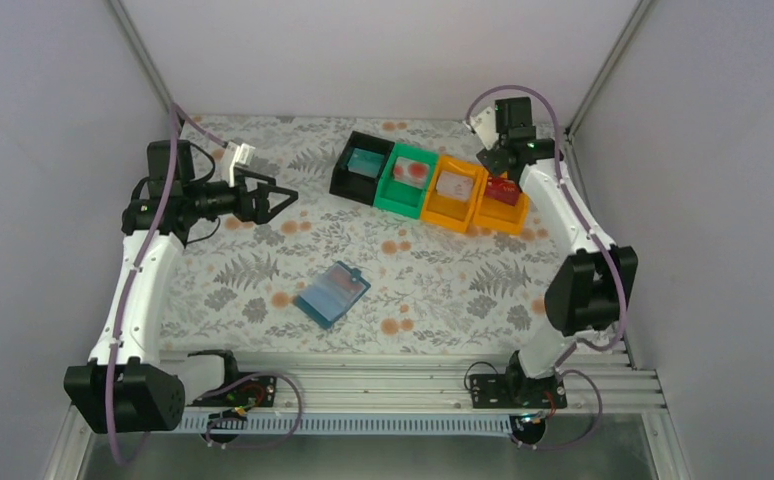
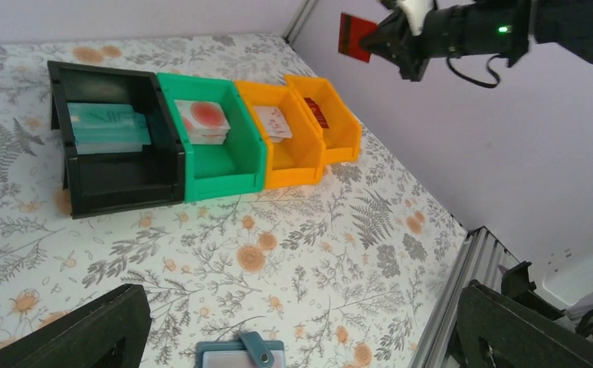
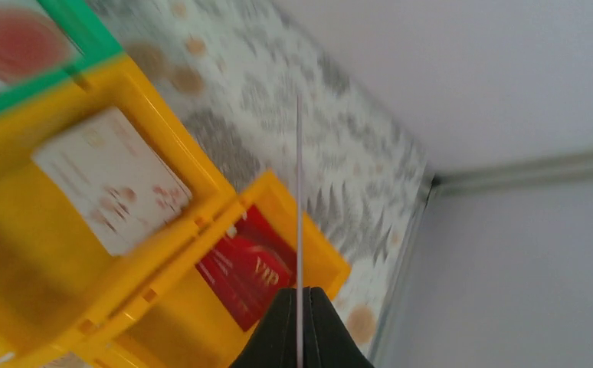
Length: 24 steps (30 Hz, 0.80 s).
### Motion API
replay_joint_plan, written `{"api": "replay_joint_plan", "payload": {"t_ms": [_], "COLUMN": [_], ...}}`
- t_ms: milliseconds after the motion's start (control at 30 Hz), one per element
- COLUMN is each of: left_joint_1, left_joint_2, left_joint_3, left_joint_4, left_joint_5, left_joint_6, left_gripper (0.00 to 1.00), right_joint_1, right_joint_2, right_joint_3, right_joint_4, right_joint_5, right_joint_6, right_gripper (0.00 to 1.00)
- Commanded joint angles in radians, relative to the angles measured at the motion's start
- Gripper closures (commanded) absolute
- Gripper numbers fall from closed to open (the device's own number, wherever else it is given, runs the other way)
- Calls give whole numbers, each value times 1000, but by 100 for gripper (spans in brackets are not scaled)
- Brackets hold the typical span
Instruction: Take the credit cards out of the card holder
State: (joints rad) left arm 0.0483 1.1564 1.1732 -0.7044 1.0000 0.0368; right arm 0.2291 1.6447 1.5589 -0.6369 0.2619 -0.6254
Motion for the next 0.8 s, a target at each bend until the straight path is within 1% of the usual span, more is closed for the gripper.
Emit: {"api": "replay_joint_plan", "payload": {"t_ms": [0,200,333,500,767], "left_joint_1": [2,2,2,2,2], "left_joint_2": [-23,-19,-13,6,41], "left_joint_3": [3,-5,-5,3,12], "left_joint_4": [22,21,20,16,7], "left_joint_5": [14,35,46,70,104], "left_joint_6": [43,53,54,58,64], "left_gripper": [0,0,0,0,0], "right_joint_1": [-77,-136,-141,-137,-78], "right_joint_2": [87,181,255,300,347], "right_joint_3": [50,47,53,28,-50], "right_joint_4": [-136,-136,-118,-54,108], "right_joint_5": [-47,-36,56,167,335], "right_joint_6": [157,149,111,62,-127], "right_gripper": [96,96,96,96,96]}}
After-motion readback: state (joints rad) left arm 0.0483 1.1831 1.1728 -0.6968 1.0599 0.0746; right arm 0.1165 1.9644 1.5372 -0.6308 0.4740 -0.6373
